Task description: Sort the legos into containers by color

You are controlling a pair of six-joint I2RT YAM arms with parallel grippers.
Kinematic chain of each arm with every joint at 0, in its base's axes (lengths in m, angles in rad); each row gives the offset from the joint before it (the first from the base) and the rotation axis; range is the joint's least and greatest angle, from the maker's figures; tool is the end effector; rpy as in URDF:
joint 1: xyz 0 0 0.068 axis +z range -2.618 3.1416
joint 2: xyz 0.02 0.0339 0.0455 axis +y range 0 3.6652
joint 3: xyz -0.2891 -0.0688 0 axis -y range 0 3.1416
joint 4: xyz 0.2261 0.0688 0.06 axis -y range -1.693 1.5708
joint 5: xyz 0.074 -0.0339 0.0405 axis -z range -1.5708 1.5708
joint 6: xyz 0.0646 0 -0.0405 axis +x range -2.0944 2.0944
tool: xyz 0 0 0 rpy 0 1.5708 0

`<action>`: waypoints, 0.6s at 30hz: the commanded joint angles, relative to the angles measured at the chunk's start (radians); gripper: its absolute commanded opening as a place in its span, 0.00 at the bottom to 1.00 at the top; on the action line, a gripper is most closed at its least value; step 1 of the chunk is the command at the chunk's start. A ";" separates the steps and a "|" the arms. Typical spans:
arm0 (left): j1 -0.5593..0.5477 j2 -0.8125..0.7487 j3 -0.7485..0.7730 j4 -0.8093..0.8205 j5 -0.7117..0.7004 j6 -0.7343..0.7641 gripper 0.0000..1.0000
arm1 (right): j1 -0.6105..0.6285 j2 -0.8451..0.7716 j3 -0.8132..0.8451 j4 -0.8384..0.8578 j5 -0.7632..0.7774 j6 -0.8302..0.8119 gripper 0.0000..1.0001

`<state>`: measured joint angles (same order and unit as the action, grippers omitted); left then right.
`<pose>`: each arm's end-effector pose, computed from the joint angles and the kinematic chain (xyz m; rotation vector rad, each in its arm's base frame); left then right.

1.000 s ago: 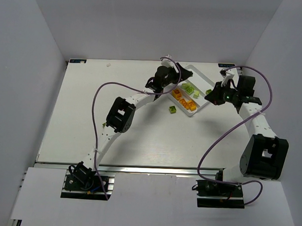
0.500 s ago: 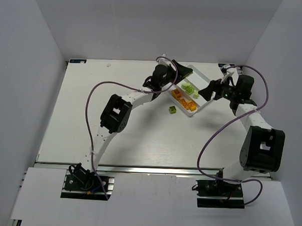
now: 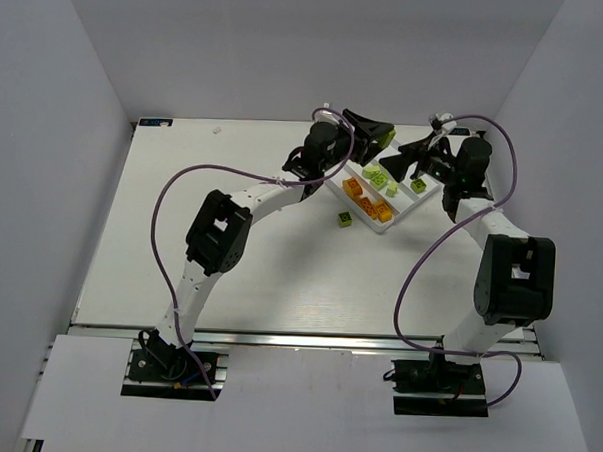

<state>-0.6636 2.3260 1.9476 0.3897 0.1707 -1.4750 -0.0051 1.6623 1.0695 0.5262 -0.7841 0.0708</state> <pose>0.4565 -0.3709 0.2978 -0.5896 1.7828 -1.7360 0.3872 0.0436 0.3169 -0.5405 1.5722 0.6884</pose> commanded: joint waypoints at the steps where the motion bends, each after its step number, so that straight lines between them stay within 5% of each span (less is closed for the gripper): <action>1: -0.013 -0.077 -0.061 -0.017 -0.019 -0.059 0.00 | 0.032 0.014 0.061 0.167 0.042 0.070 0.82; 8: -0.022 -0.085 -0.081 0.006 -0.013 -0.090 0.00 | 0.066 0.060 0.128 0.147 0.094 0.061 0.81; 18: -0.022 -0.093 -0.081 0.040 -0.013 -0.139 0.00 | 0.083 0.067 0.121 0.152 0.137 0.060 0.66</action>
<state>-0.6796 2.3219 1.8702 0.3962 0.1516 -1.5906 0.0761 1.7432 1.1835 0.6140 -0.6773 0.1276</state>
